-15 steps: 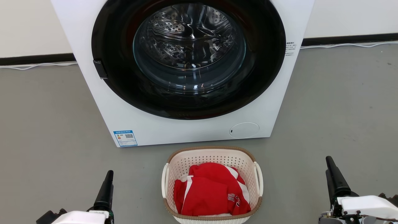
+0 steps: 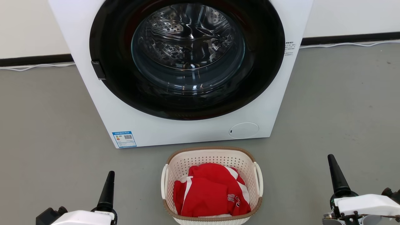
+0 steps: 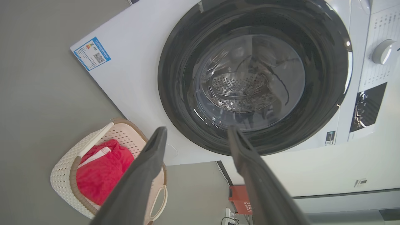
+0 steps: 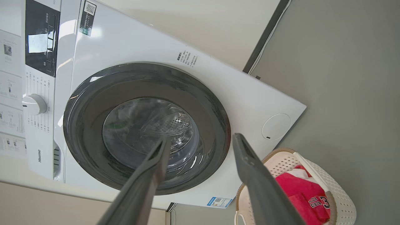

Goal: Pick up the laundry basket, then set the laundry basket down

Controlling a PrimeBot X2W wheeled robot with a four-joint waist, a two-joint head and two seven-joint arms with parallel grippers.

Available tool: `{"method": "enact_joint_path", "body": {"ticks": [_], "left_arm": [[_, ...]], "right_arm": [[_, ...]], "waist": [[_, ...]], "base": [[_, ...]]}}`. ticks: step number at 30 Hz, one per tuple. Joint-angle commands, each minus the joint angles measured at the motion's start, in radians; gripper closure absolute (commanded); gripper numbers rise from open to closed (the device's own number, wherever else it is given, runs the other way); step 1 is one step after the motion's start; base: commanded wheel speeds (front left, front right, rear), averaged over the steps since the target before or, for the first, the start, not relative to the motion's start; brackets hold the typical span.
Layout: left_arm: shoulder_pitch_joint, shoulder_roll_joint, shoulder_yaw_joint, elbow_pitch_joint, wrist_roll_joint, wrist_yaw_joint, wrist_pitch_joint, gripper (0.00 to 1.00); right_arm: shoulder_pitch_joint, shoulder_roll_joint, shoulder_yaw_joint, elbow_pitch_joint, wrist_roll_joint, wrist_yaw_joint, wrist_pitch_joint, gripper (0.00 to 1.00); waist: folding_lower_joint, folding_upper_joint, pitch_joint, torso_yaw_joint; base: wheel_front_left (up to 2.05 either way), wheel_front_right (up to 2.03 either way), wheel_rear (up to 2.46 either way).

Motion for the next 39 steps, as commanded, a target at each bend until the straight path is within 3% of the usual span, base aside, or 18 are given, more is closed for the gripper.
{"method": "enact_joint_path", "body": {"ticks": [1,27,39], "left_arm": [[-0.027,0.009,0.007,-0.031,0.030,0.004,-0.010,0.00],[-0.023,0.012,-0.007,-0.025,0.306,0.033,-0.085,0.00],[-0.023,0.013,-0.013,-0.022,0.493,0.041,-0.121,0.00]], "right_arm": [[-0.034,-0.020,0.013,-0.036,-0.036,0.003,-0.018,0.00],[-0.034,-0.058,0.044,-0.047,-0.353,0.005,-0.091,0.00],[-0.038,-0.092,0.064,-0.049,-0.496,0.005,-0.126,0.00]], "waist": [[-0.0001,0.0000,0.000,-0.001],[-0.0001,0.0000,0.001,-0.004],[-0.0001,0.0000,0.003,-0.002]], "base": [[0.00,0.00,0.00],[0.00,0.00,0.00],[0.00,0.00,0.00]]}}
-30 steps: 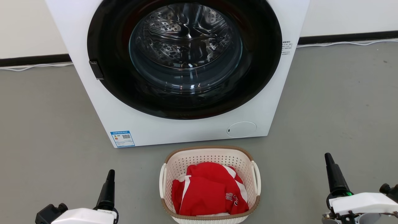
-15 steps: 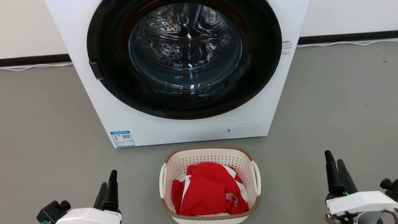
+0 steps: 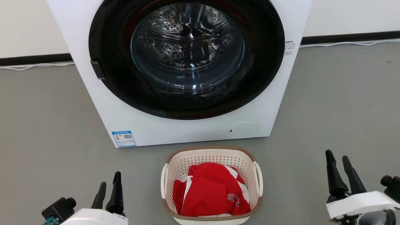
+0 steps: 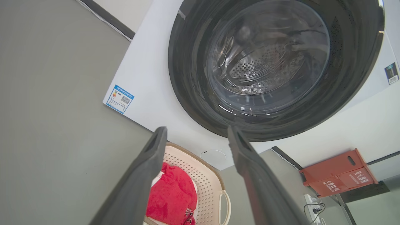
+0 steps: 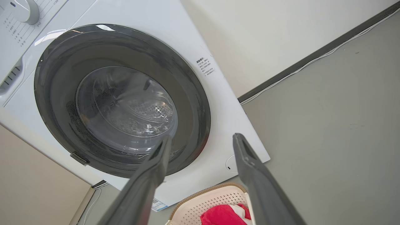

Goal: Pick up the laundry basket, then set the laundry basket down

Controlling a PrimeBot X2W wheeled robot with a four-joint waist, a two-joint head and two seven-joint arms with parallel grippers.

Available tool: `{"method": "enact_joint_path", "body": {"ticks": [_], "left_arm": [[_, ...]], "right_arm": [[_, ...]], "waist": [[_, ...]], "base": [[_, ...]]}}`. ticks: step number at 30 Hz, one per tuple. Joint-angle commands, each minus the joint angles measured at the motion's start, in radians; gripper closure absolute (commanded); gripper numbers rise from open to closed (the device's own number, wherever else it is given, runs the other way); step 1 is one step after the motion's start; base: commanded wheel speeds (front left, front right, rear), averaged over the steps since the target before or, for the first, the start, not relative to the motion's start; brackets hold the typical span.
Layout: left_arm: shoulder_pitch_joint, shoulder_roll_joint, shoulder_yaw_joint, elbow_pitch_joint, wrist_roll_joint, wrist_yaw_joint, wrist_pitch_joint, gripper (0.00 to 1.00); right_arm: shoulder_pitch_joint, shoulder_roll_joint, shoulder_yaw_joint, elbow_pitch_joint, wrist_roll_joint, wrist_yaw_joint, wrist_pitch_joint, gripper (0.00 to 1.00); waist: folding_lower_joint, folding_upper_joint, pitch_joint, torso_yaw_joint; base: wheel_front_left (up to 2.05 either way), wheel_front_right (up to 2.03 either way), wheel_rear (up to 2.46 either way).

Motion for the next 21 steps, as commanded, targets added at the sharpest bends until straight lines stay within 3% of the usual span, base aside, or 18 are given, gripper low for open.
{"method": "enact_joint_path", "body": {"ticks": [1,21], "left_arm": [[-0.023,0.011,0.016,-0.022,0.032,0.005,-0.012,0.00],[-0.024,0.013,0.038,-0.021,0.359,0.012,-0.075,0.00]], "right_arm": [[-0.037,-0.025,0.015,-0.030,-0.028,0.005,-0.017,0.00],[-0.047,-0.071,0.040,-0.004,-0.289,0.006,-0.078,0.00]], "waist": [[0.0000,0.0000,0.000,0.000],[0.0000,0.0000,-0.002,-0.002]], "base": [[0.00,0.00,0.00],[0.00,0.00,0.00]]}}
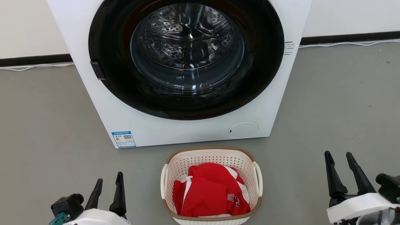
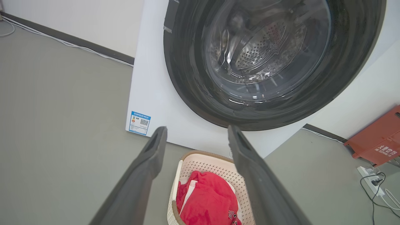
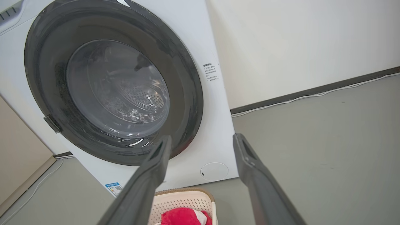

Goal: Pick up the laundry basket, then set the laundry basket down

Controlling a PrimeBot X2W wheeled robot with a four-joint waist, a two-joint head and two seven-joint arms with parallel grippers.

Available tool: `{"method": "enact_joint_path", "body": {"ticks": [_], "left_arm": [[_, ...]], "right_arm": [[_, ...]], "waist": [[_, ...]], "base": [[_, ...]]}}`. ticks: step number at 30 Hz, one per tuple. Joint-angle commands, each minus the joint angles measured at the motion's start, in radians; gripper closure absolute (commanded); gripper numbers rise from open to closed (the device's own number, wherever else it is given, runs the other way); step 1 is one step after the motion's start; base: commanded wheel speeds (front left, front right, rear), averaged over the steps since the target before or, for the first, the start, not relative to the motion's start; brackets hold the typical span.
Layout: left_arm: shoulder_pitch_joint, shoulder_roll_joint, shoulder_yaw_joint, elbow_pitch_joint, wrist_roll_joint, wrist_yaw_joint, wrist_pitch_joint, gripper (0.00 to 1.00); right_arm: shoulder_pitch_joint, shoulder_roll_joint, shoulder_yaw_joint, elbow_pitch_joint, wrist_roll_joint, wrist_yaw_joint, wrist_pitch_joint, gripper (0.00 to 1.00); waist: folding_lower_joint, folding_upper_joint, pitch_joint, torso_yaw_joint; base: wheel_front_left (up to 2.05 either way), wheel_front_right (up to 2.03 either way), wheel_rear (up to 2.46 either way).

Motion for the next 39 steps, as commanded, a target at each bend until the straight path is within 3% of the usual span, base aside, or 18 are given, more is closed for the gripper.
{"method": "enact_joint_path", "body": {"ticks": [1,20,39], "left_arm": [[-0.023,0.012,0.028,-0.028,0.037,0.011,-0.016,0.00],[-0.019,0.014,0.040,-0.013,0.260,0.013,-0.070,0.00],[-0.018,0.014,0.040,-0.005,0.258,0.011,-0.070,0.00]], "right_arm": [[-0.045,-0.023,0.021,-0.018,-0.031,0.006,-0.020,0.00],[-0.051,-0.045,0.036,0.017,-0.198,0.007,-0.073,0.00],[-0.051,-0.043,0.037,0.031,-0.184,0.007,-0.073,0.00]], "waist": [[0.0000,0.0000,0.000,0.000],[0.0000,0.0000,-0.003,-0.002],[0.0000,0.0000,-0.001,0.001]], "base": [[0.00,0.00,0.00],[0.00,0.00,0.00],[0.00,0.00,0.00]]}}
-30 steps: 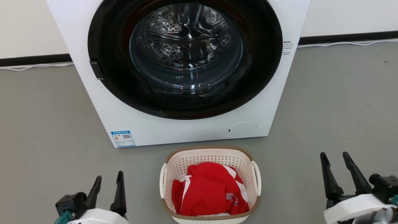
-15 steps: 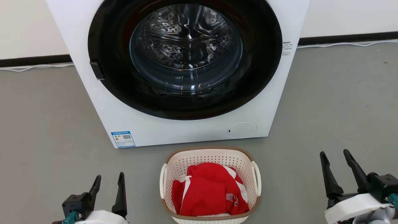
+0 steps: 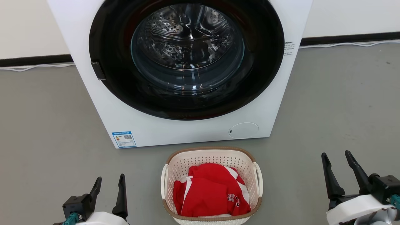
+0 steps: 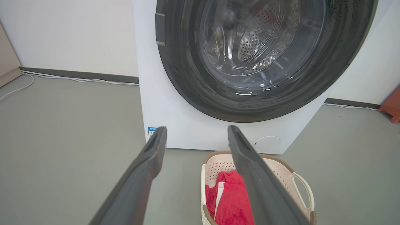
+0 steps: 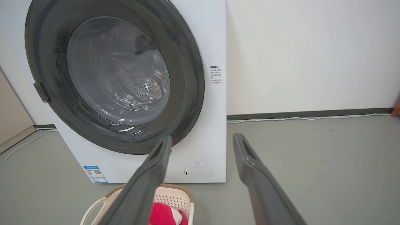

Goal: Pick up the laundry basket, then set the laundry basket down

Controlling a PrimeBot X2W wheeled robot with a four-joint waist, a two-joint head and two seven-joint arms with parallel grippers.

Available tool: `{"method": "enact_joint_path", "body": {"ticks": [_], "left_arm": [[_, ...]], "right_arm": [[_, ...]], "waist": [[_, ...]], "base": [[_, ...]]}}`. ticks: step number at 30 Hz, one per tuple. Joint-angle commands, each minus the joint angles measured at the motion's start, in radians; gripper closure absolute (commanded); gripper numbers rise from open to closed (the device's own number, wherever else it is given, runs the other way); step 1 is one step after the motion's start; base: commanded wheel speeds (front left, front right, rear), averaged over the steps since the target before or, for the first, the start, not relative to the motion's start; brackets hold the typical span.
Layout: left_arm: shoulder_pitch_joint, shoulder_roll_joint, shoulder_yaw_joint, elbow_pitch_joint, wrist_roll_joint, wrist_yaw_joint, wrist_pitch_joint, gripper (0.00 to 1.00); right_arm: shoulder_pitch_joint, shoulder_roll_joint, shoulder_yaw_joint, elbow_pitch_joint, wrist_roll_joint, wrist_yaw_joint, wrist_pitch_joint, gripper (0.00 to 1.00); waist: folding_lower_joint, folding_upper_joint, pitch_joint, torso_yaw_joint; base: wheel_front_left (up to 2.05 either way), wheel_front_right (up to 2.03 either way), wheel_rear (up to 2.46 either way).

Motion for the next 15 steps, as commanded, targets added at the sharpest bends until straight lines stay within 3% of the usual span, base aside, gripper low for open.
{"method": "enact_joint_path", "body": {"ticks": [1,10,15], "left_arm": [[-0.020,0.012,0.032,-0.021,0.004,0.004,-0.010,0.00],[-0.056,0.012,0.009,-0.001,-0.006,0.000,-0.010,0.00],[-0.127,0.012,-0.036,0.098,-0.010,0.000,-0.010,0.00]], "right_arm": [[-0.032,-0.017,0.020,-0.019,0.000,0.007,-0.014,0.00],[-0.070,-0.011,0.032,0.028,0.011,0.007,-0.014,0.00],[-0.147,-0.009,0.061,0.131,0.006,0.007,-0.014,0.00]], "waist": [[0.0000,0.0000,0.003,0.001],[0.0000,0.0000,0.053,0.010],[0.0000,0.0000,0.111,0.019]], "base": [[0.00,0.00,0.00],[0.00,0.00,0.00],[0.00,0.00,0.00]]}}
